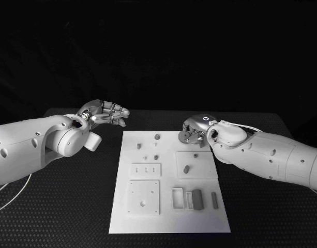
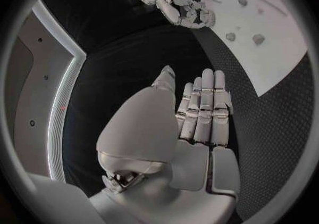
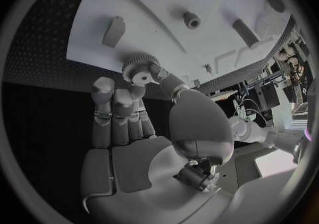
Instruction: Assemble the parts on the task board
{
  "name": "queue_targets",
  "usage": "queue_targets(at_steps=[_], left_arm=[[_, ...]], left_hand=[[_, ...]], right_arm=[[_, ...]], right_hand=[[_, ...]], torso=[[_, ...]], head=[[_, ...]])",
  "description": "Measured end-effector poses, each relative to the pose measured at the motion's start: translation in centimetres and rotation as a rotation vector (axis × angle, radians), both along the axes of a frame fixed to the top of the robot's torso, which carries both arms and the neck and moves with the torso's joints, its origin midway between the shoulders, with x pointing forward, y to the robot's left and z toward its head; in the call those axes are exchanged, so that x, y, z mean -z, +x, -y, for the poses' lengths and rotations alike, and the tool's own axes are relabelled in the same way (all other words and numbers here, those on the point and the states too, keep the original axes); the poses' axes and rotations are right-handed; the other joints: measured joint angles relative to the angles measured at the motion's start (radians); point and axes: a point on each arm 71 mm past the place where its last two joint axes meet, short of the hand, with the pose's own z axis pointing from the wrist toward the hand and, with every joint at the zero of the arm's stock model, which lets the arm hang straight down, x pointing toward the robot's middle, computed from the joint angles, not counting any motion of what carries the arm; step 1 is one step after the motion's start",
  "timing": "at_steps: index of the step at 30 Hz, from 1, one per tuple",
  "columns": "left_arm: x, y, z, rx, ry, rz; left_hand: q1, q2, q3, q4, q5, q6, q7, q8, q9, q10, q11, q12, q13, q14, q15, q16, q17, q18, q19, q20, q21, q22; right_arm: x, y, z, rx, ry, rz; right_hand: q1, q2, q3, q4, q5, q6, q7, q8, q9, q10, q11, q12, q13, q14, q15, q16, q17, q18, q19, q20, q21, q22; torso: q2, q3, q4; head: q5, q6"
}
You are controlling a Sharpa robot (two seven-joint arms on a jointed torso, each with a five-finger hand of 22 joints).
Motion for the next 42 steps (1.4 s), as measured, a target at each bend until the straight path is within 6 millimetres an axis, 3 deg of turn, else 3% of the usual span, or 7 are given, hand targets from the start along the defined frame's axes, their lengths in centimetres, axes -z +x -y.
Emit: queue_targets(at_steps=[15,26,42], left_arm=[[0.0,0.0,0.0,0.000,0.000,0.000],[0.0,-0.1,0.0,0.001,0.000,0.000],[0.0,0.0,0.2,0.004,-0.001,0.000]], left_hand=[[0.000,0.000,0.000,0.000,0.000,0.000,0.000,0.000,0.000,0.000,0.000,0.000,0.000,0.000,0.000,0.000,0.001,0.000,0.000,0.000,0.000,0.000],[0.000,0.000,0.000,0.000,0.000,0.000,0.000,0.000,0.000,0.000,0.000,0.000,0.000,0.000,0.000,0.000,0.002,0.000,0.000,0.000,0.000,0.000],[0.000,0.000,0.000,0.000,0.000,0.000,0.000,0.000,0.000,0.000,0.000,0.000,0.000,0.000,0.000,-0.004,0.003,0.000,0.000,0.000,0.000,0.000]], right_arm=[[-1.5,-1.7,-2.9,-0.070,0.025,0.068],[-2.3,-3.8,-8.1,-0.185,0.051,0.126],[-1.4,-4.3,-11.5,-0.228,0.030,0.140]], right_hand=[[0.000,0.000,0.000,0.000,0.000,0.001,-0.001,0.000,-0.005,0.004,-0.003,0.000,-0.007,0.004,-0.003,0.000,0.000,0.002,0.009,-0.005,0.000,0.000],[-0.006,-0.006,0.000,0.000,0.000,0.001,-0.001,-0.001,-0.005,0.007,-0.007,0.000,-0.011,0.005,-0.002,0.000,0.001,0.002,0.011,-0.004,0.000,0.000],[-0.010,-0.010,0.000,0.000,0.004,0.004,0.002,-0.001,-0.005,0.009,-0.005,0.000,-0.013,0.005,-0.002,0.000,0.001,0.002,0.015,-0.007,0.000,0.000]], torso=[[0.000,0.0005,-0.0002],[0.000,0.0002,0.0002],[0.002,-0.0012,0.0028]], head=[[0.003,0.005],[0.014,0.008],[0.018,0.008]])
